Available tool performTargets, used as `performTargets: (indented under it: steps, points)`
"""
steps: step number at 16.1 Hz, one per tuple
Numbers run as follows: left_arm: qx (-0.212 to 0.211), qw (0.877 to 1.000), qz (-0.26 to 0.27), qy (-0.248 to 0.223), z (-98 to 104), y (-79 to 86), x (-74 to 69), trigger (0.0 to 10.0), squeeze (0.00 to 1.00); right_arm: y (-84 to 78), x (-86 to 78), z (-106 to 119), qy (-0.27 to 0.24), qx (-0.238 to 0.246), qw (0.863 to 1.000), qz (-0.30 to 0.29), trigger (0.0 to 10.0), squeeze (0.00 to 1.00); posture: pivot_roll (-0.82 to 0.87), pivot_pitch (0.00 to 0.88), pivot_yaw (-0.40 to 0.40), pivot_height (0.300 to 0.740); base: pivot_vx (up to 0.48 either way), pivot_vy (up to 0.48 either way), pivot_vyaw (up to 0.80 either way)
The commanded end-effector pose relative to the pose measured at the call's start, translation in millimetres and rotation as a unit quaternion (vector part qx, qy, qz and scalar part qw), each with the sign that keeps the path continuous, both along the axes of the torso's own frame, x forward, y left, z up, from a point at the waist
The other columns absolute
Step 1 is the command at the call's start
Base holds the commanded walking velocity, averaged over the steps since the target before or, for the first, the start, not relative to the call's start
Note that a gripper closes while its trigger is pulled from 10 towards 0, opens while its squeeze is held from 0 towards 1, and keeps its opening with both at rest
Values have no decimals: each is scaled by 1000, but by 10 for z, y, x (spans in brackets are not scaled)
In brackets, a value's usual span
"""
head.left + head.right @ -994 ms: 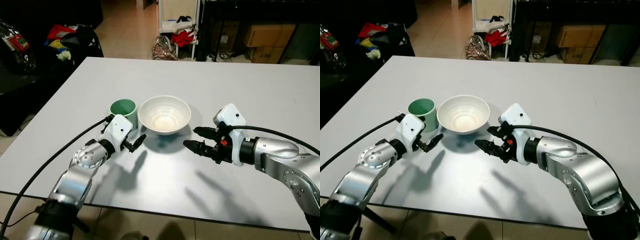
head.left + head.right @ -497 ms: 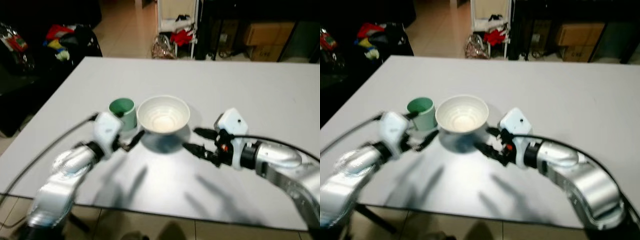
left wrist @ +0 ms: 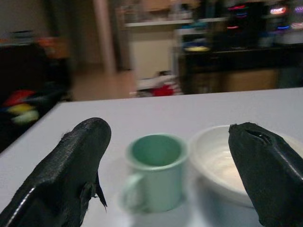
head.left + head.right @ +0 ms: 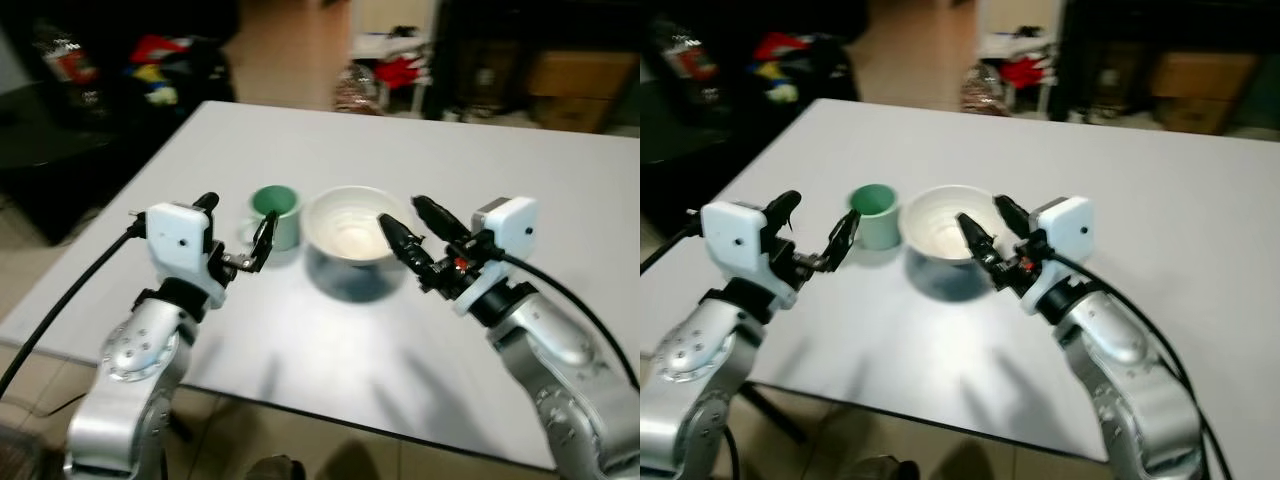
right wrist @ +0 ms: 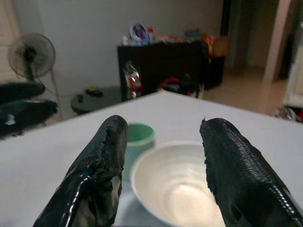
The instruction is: Setting the table
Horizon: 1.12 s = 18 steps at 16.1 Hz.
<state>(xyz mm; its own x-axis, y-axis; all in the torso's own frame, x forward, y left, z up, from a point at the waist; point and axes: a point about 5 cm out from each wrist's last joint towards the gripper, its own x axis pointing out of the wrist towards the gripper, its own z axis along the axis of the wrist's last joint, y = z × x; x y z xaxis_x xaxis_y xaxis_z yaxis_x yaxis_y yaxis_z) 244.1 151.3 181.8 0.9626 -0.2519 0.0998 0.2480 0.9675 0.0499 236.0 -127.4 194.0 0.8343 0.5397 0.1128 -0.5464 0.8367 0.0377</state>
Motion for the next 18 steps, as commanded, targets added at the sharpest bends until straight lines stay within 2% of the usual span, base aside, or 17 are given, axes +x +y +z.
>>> performTargets:
  steps: [1, 2, 5, 9, 10, 12, 13, 18]
  points:
    - [5, 1000, 23, 13, -35, 32, 21, 10000, 4, -6, -22, 19, -16, -5, 1000, -12, 10000, 0, 9, 0, 83, 740, 0, 0, 800]
    - [21, 999, 38, 22, -64, 68, 40, 10000, 1000, 0, -21, -59, -7, -8, 999, -36, 10000, 0, 11, 0, 78, 740, 0, 0, 800]
    - [33, 997, 62, 27, -97, 134, 32, 10000, 1000, 38, -37, -129, -3, -5, 998, -63, 10000, 0, 14, 0, 72, 740, 0, 0, 800]
    - [28, 997, 59, 45, -224, 171, -41, 10000, 1000, 40, -101, -262, 11, -22, 996, -80, 10000, 0, 11, 0, 58, 740, 0, 0, 800]
    - [11, 997, 56, 49, -238, 166, -73, 10000, 1000, 70, -125, -306, 17, -27, 997, -77, 10000, 0, 11, 0, 57, 740, 0, 0, 800]
    - [6, 997, 63, 47, -247, 160, -92, 10000, 1000, 50, -138, -344, 21, -28, 995, -89, 10000, 0, 11, 0, 50, 740, 0, 0, 800]
    - [-11, 998, 44, 51, -265, 132, -116, 10000, 1000, 41, -133, -372, 27, -26, 995, -94, 10000, 0, 12, 0, 49, 740, 0, 0, 800]
    - [31, 996, 68, 51, -328, 176, -125, 10000, 1000, 25, -124, -425, 31, -23, 995, -91, 10000, 0, 19, 0, 45, 740, 0, 0, 800]
